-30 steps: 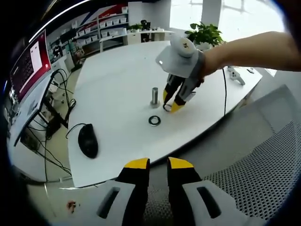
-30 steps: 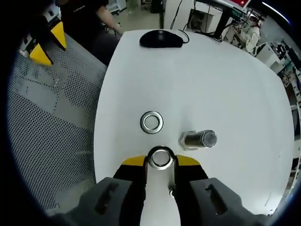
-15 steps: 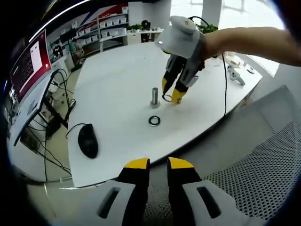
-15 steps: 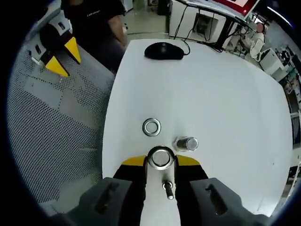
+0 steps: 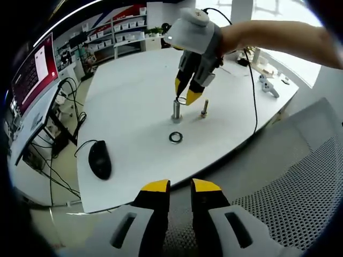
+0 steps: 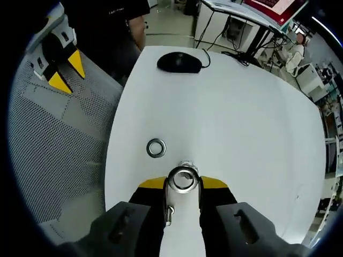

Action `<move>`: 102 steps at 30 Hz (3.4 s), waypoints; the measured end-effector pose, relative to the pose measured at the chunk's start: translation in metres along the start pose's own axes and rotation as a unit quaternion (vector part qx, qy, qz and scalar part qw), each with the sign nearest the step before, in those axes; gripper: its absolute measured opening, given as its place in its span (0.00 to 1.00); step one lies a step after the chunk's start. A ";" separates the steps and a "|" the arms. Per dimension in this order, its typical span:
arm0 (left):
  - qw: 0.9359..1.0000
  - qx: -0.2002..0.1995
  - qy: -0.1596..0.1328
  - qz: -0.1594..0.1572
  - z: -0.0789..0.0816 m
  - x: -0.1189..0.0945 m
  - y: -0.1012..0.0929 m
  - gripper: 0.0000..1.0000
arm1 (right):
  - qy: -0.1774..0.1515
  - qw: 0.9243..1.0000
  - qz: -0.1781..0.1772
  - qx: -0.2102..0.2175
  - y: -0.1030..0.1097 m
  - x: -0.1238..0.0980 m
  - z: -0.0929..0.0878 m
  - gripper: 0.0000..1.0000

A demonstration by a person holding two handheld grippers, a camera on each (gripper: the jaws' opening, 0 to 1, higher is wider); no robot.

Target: Place the washer onto the threaded stud by aligning its center hole with the stud, sliding it down to the base, and recovering from edge contact or off-axis alignment until the washer reaches the visible bottom stop.

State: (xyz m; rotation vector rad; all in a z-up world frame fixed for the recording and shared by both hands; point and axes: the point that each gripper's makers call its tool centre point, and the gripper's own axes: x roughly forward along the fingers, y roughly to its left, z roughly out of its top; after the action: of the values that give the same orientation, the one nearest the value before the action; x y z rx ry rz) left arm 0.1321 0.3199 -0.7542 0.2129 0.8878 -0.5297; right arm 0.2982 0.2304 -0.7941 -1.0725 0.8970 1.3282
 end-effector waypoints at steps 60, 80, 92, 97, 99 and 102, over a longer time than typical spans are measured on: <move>1.000 -0.007 0.001 -0.004 -0.001 0.001 0.002 0.16 | 0.091 0.994 0.041 -0.052 -0.004 0.062 -0.017 0.23; 1.000 -0.005 0.001 -0.004 -0.001 0.001 0.002 0.16 | -0.002 0.999 0.008 -0.043 0.003 0.027 0.018 0.33; 1.000 -0.005 0.000 -0.003 -0.001 0.001 0.001 0.16 | -0.065 0.997 0.018 -0.048 0.034 0.019 0.053 0.33; 1.000 -0.004 0.000 -0.003 0.000 0.001 0.000 0.16 | -0.067 0.997 0.026 -0.040 0.046 0.029 0.049 0.33; 1.000 -0.004 0.000 -0.003 0.000 0.001 0.000 0.16 | -0.067 0.997 0.030 -0.036 0.049 0.034 0.046 0.33; 1.000 -0.004 0.000 -0.003 0.000 0.001 0.000 0.16 | -0.068 0.997 0.037 -0.027 0.055 0.040 0.042 0.33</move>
State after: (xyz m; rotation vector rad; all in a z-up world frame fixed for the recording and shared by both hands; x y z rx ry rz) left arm 0.1326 0.3202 -0.7550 0.2029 0.8898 -0.5319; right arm 0.2433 0.2791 -0.8250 -0.9858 0.8102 1.4749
